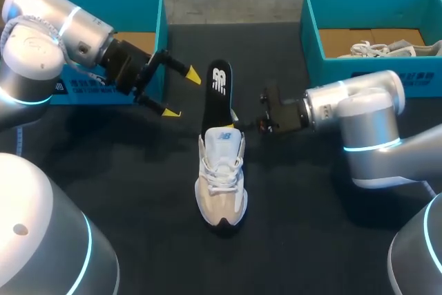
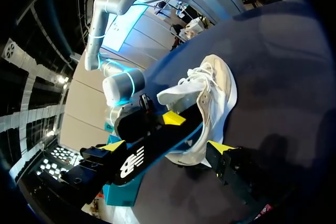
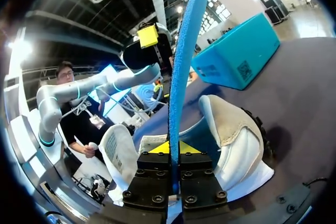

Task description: Take the shoe out of the shoebox, open the shoe tongue, remove and reinsert the insole, then place the shoe into the shoebox

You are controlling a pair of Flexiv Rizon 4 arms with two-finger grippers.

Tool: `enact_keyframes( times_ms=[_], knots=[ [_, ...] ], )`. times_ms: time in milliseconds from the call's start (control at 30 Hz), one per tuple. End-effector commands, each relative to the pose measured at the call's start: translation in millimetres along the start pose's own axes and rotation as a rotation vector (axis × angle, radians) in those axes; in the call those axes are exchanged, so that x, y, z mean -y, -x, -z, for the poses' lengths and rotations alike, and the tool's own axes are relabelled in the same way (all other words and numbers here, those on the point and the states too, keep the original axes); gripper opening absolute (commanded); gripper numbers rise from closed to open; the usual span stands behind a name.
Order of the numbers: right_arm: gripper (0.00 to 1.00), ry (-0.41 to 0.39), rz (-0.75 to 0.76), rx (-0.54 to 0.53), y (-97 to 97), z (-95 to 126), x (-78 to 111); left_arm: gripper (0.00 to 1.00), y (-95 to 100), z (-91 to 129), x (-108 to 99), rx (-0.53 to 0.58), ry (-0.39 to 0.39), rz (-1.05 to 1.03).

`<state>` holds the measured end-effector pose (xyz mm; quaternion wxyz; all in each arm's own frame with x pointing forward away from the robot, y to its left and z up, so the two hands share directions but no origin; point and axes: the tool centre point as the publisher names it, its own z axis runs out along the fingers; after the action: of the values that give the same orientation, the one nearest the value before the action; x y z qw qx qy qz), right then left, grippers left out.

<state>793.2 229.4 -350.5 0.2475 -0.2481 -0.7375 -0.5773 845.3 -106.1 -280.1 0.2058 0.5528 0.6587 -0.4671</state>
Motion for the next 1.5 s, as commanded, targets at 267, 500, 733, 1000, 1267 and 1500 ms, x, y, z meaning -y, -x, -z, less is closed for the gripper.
enact_keyframes(
  times_ms=[267,500,733,1000,1267,1500],
  knots=[
    [0.31,0.001,0.037,0.022,-4.6,1,-13.4,1.00,-2.7,1,-1,0.006,-0.008,-0.006],
    [0.31,0.007,0.070,0.027,-6.0,2,-28.5,1.00,-2.7,1,0,0.005,-0.012,-0.011],
    [0.10,-0.003,0.084,0.013,-2.0,0,-38.3,1.00,-5.4,1,-1,0.005,-0.007,-0.004],
    [0.00,-0.055,0.050,0.021,0.2,1,-27.8,1.00,-5.0,1,0,0.000,-0.004,-0.007],
    [0.00,-0.082,0.021,0.031,-5.2,0,-13.5,1.00,-7.0,1,1,0.000,-0.004,-0.003],
    [0.00,-0.077,-0.007,0.025,-11.2,-3,-1.4,1.00,-6.9,2,1,0.003,-0.004,-0.006]
  ],
)
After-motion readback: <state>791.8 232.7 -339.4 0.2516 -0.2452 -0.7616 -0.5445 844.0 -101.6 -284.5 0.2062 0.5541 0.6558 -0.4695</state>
